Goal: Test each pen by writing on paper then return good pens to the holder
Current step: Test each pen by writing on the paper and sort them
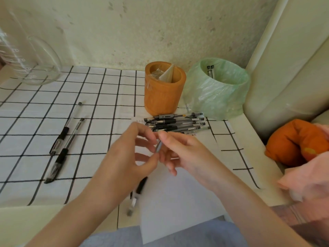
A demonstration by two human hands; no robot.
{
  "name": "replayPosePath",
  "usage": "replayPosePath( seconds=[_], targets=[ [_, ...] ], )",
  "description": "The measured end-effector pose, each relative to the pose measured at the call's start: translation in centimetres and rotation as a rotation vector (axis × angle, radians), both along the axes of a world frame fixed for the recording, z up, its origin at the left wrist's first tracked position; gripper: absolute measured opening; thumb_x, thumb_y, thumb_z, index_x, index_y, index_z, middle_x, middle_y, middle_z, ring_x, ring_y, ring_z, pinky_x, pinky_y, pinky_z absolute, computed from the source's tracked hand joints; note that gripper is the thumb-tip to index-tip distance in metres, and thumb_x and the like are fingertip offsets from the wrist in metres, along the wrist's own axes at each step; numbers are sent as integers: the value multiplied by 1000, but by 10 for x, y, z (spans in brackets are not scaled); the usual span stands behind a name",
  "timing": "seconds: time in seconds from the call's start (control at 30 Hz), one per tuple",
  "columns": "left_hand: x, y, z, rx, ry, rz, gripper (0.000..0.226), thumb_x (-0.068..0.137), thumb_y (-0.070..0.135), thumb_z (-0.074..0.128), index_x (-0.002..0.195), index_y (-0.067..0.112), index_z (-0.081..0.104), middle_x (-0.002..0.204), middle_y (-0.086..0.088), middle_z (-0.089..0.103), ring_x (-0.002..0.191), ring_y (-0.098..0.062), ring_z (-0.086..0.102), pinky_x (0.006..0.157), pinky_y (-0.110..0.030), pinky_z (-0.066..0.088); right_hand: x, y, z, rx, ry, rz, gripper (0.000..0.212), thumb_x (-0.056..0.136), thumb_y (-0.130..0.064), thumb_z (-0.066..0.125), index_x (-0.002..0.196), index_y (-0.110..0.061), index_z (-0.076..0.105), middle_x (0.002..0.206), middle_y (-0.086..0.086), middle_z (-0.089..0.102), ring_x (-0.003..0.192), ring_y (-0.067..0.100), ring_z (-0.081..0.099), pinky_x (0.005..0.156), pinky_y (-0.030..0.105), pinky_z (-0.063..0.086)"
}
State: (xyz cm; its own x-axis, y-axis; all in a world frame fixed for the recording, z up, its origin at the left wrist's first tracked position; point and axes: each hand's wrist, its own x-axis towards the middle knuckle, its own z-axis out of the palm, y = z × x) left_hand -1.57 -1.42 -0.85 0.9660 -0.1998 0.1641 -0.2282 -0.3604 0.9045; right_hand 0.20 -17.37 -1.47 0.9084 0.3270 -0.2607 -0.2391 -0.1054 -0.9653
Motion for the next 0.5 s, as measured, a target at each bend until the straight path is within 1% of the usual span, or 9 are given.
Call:
replayPosePath(
  seconds=[0.07,0.13,0.2,0.27,0.3,0.33,0.4,0.43,0.5],
  targets=[
    [-1,-5,-4,-66,33,32,27,78,10,69,88,23,47,90,14,61,88,-3,63,64,-15,53,1,2,-2,33,-61,-69,34,97,-32,49,99,-5,70,63,2,58,51,12,49,48,24,42],
    [2,-4,-6,-119,136,111,24,78,23,68,90,24,47,91,12,60,80,-4,66,56,-14,51,2,1,0,80,-98,-157,33,98,-26,47,100,-2,70,62,3,57,51,14,49,47,23,42],
    [4,-3,-9,-71,225,92,19,78,36,62,91,27,51,88,9,62,71,-5,66,55,-16,50,4,-4,1,152,-122,-253,35,98,-24,46,97,2,69,61,4,57,51,15,51,46,23,42],
    [4,-1,-13,38,248,4,9,86,37,53,88,30,57,79,11,66,64,-3,62,58,-16,48,6,-9,3,183,-142,-328,34,98,-24,46,94,2,68,60,4,57,51,15,51,45,23,42],
    [2,-1,-14,88,236,-24,12,90,35,48,85,32,59,75,13,65,61,-3,59,57,-15,45,7,-11,4,190,-143,-350,34,98,-24,46,92,1,68,60,5,57,50,15,51,45,23,42],
    [0,-1,-15,116,226,-29,18,92,35,44,83,34,60,73,12,63,61,-7,56,57,-19,44,7,-11,4,196,-139,-359,33,98,-24,47,91,0,68,60,5,57,50,15,51,45,23,42],
    [-2,-2,-16,126,222,-5,23,91,42,39,82,36,59,77,3,63,71,-18,57,67,-32,47,6,-10,6,195,-130,-340,29,95,-27,51,89,-3,67,60,5,57,50,16,50,44,23,41],
    [-3,-3,-15,135,207,0,24,89,46,36,84,36,58,79,-1,63,75,-19,58,69,-34,47,4,-10,6,179,-122,-304,25,93,-28,54,88,-6,65,59,4,56,49,16,49,44,24,40],
    [-5,-5,-13,155,168,-21,30,84,54,31,87,38,57,81,2,64,75,-10,57,68,-24,43,1,-5,7,111,-94,-185,16,89,-25,62,81,-10,59,55,2,52,48,16,45,44,23,38]
  ],
)
